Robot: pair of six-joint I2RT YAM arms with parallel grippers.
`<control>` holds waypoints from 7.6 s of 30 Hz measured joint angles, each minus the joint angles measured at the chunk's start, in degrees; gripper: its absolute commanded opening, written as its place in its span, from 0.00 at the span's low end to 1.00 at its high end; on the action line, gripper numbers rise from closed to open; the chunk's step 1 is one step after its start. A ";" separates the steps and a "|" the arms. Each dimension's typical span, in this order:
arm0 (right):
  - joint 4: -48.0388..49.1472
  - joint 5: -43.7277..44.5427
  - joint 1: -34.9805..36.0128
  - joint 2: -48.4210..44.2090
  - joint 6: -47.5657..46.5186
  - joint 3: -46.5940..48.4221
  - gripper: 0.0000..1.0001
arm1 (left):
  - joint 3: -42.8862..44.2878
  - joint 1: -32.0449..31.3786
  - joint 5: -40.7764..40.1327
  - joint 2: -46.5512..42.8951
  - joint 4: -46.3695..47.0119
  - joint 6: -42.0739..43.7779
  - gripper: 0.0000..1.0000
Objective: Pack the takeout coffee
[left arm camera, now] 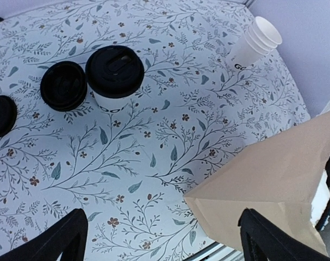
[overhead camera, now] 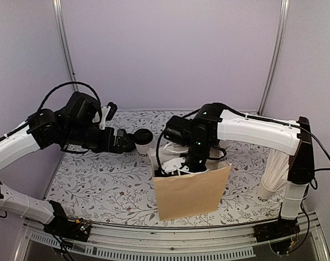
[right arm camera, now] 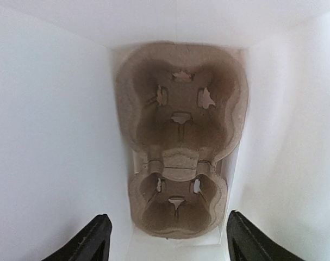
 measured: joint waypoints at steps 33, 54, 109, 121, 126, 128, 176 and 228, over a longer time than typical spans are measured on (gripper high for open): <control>5.29 -5.18 0.02 -18.49 -7.13 4.96 0.81 | 6.19 -8.90 25.64 15.34 21.49 22.27 0.71; 2.56 -19.45 0.07 -18.36 -12.24 9.70 0.77 | 13.20 -9.88 23.23 23.96 21.38 25.62 0.00; 14.80 -14.32 -1.57 -16.92 -8.48 15.28 0.00 | 29.31 -3.98 13.90 22.16 5.66 31.32 0.00; 20.94 -13.64 -1.57 -14.14 -8.72 22.40 0.00 | 43.12 -1.03 8.11 21.35 -1.09 34.58 0.00; 21.53 -13.31 -1.62 -12.90 -8.72 22.36 0.00 | 42.82 0.20 7.87 21.42 -4.09 35.01 0.00; 21.73 -13.31 -1.62 -12.85 -8.70 22.10 0.00 | 42.40 0.74 8.02 21.42 -4.90 34.99 0.00; 19.08 -22.25 -21.03 -28.28 -7.10 -0.74 0.99 | 15.41 8.02 22.93 1.77 -0.74 41.66 0.93; 26.47 -26.25 -30.05 -33.90 -4.96 -16.11 0.99 | 16.83 -17.38 -12.50 16.74 -4.52 42.18 0.00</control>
